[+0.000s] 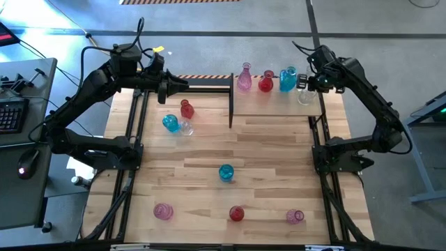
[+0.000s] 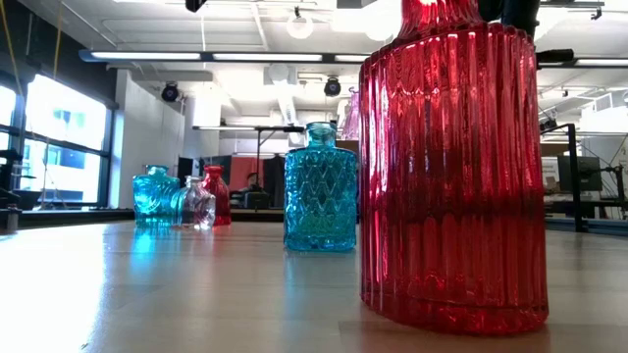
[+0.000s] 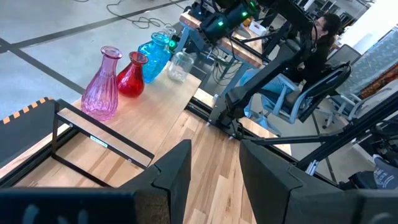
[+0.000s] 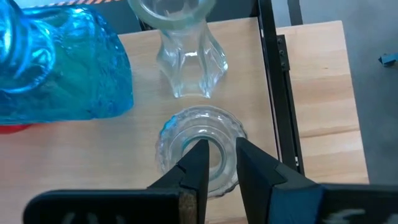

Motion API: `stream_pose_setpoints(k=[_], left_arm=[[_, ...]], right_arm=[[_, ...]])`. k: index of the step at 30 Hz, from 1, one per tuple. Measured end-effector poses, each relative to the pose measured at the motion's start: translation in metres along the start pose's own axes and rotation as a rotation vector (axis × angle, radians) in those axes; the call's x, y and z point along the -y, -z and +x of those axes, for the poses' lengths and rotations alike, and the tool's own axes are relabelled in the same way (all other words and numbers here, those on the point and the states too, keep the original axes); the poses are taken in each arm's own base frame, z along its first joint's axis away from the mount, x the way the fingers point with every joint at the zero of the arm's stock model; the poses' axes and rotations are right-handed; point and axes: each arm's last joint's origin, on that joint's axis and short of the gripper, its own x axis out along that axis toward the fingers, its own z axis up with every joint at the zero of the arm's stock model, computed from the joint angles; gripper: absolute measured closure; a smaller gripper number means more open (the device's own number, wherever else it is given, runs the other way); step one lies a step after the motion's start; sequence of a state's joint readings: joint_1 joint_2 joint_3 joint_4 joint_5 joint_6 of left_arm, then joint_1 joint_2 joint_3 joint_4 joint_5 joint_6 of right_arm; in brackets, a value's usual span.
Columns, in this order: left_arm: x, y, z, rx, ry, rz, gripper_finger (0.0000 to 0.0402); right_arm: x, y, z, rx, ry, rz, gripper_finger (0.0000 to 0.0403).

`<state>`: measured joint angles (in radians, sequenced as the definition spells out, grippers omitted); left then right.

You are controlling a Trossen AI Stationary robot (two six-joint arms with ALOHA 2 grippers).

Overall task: Sort vases onto shelf
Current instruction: Put the bottom transparent vase on the shelf aligned with the transparent vase

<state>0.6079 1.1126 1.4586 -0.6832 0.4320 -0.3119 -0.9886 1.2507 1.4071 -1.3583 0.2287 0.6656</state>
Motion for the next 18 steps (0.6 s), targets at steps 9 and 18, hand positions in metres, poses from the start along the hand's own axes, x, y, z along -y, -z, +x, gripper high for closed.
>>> stream_pose_setpoints(k=[9, 18], left_arm=[[0.000, 0.000, 0.000, 0.000, 0.000, 0.000, 0.0275], [0.000, 0.000, 0.000, 0.000, 0.000, 0.000, 0.0275]], right_arm=[[0.000, -0.001, 0.000, 0.008, 0.002, -0.015, 0.0343], [0.005, 0.002, -0.011, 0.055, -0.032, -0.031, 0.0343]])
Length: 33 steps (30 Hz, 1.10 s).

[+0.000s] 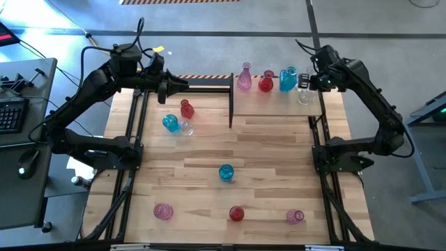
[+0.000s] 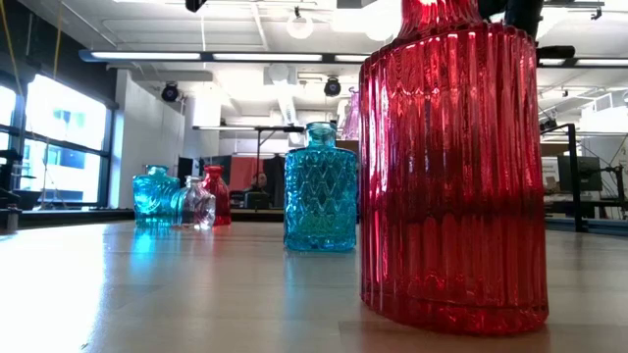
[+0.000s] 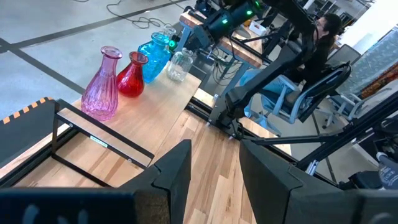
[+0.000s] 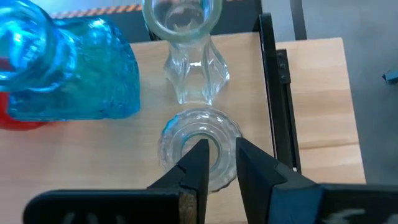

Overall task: Sort vases onto shelf
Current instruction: Put the bottom transparent vase on the shelf aligned with the transparent vase, then put the top blue vase on the shelf aligned with the blue vase

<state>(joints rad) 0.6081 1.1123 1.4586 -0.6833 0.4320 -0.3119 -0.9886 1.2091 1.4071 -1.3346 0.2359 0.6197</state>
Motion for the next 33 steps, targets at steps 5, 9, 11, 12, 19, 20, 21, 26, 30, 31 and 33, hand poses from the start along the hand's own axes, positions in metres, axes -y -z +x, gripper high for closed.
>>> stream_pose_setpoints(k=[5, 9, 11, 12, 19, 20, 21, 26, 30, 31, 33], left_arm=[[0.000, 0.000, 0.000, 0.000, 0.000, 0.000, 0.0275], [0.000, 0.000, 0.000, 0.000, 0.000, 0.000, 0.0275], [0.000, 0.000, 0.000, 0.000, 0.000, 0.000, 0.0275], [0.000, 0.000, 0.000, 0.000, 0.000, 0.000, 0.0275], [0.000, 0.000, 0.000, 0.000, 0.000, 0.000, 0.0275], [0.000, 0.000, 0.000, 0.000, 0.000, 0.000, 0.0275], [0.000, 0.000, 0.000, 0.000, 0.000, 0.000, 0.0275], [0.000, 0.000, 0.000, 0.000, 0.000, 0.000, 0.0275], [0.000, 0.000, 0.000, 0.000, 0.000, 0.000, 0.0275], [0.000, 0.000, 0.000, 0.000, 0.000, 0.000, 0.0275], [0.000, 0.000, 0.000, 0.000, 0.000, 0.000, 0.0275]], right_arm=[[0.003, 0.002, -0.008, 0.033, -0.036, -0.015, 0.0343], [0.002, 0.006, -0.011, 0.015, -0.082, -0.059, 0.0343], [-0.001, 0.007, -0.012, 0.004, -0.107, -0.084, 0.0343], [-0.003, 0.009, -0.013, -0.003, -0.126, -0.099, 0.0343], [-0.020, 0.015, -0.018, -0.007, -0.267, -0.198, 0.0343], [-0.023, 0.016, -0.019, -0.005, -0.283, -0.211, 0.0343], [-0.025, 0.017, -0.019, -0.008, -0.301, -0.227, 0.0343], [-0.034, 0.025, -0.023, -0.016, -0.342, -0.294, 0.0343], [-0.040, 0.032, -0.026, -0.027, -0.368, -0.329, 0.0343], [-0.041, 0.034, -0.027, -0.032, -0.375, -0.327, 0.0343], [-0.044, 0.037, -0.029, -0.041, -0.386, -0.319, 0.0343]])
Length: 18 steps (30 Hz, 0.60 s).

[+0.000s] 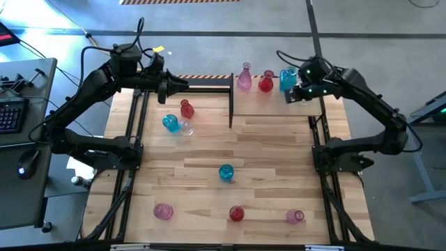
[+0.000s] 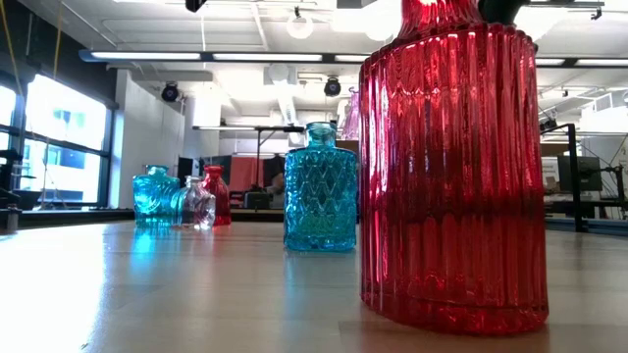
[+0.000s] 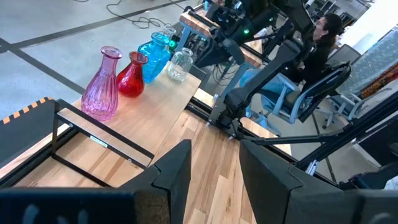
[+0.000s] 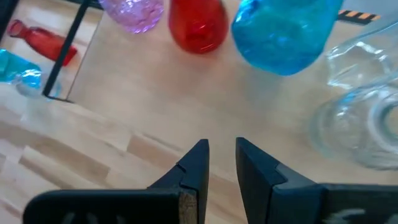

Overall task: Sort vases onto shelf
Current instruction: Put the top blue vase on the shelf aligned with the blue vase

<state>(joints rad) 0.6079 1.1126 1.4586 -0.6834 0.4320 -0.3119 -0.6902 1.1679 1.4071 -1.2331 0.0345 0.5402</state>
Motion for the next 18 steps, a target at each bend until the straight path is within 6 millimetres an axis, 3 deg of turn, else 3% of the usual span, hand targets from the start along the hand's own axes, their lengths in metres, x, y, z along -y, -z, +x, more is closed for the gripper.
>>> stream_pose_setpoints(k=[18], left_arm=[[0.000, 0.000, 0.000, 0.000, 0.000, 0.000, 0.0275]], right_arm=[[-0.031, 0.013, -0.003, 0.006, -0.127, 0.113, 0.0343]])
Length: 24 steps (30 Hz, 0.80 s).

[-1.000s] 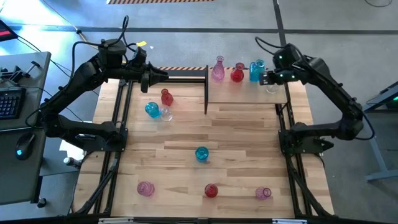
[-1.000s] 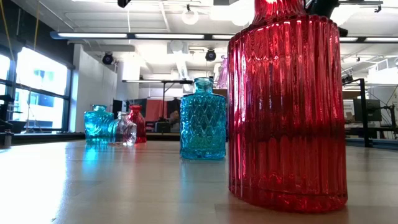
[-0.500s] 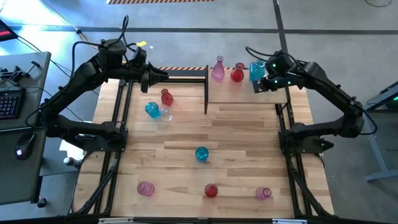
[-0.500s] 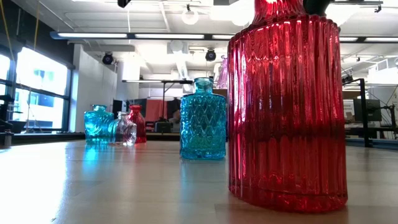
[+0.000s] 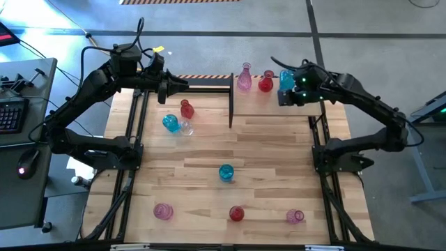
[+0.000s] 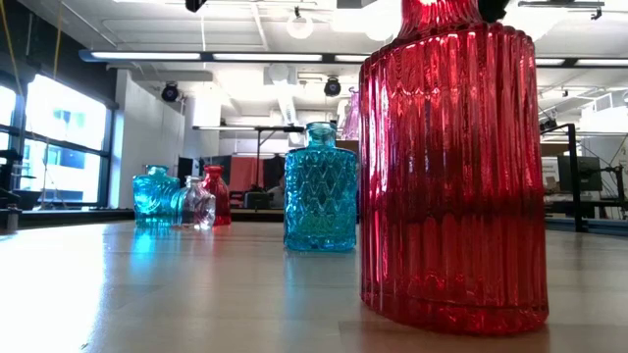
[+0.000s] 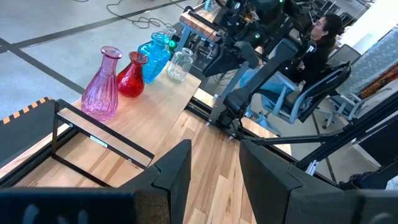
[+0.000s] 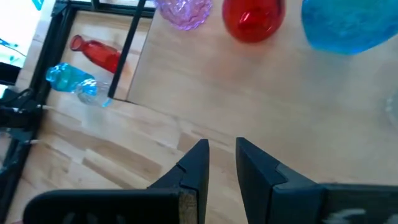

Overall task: Sort vases onto shelf
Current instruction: Put the top blue vase on the shelf aligned with the blue vase

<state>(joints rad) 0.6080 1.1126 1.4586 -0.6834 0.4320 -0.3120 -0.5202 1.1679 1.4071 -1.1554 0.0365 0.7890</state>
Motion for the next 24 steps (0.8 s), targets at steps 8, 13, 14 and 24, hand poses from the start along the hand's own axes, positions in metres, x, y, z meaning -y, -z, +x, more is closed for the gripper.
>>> stream_pose_setpoints(k=[8, 13, 14, 24], left_arm=[[0.000, 0.000, 0.000, 0.000, 0.000, -0.002, 0.0275], [0.000, 0.001, 0.000, -0.009, 0.001, -0.042, 0.0275], [0.000, 0.001, 0.000, -0.011, 0.001, -0.040, 0.0275], [-0.006, 0.028, -0.004, -0.272, -0.063, -0.013, 0.0275]], right_arm=[[-0.013, 0.012, 0.001, -0.006, -0.008, 0.045, 0.0343], [-0.022, 0.018, 0.004, -0.007, -0.017, 0.055, 0.0343], [-0.024, 0.020, 0.005, -0.010, -0.016, 0.055, 0.0343], [-0.048, 0.038, 0.019, -0.061, -0.042, 0.010, 0.0343]])
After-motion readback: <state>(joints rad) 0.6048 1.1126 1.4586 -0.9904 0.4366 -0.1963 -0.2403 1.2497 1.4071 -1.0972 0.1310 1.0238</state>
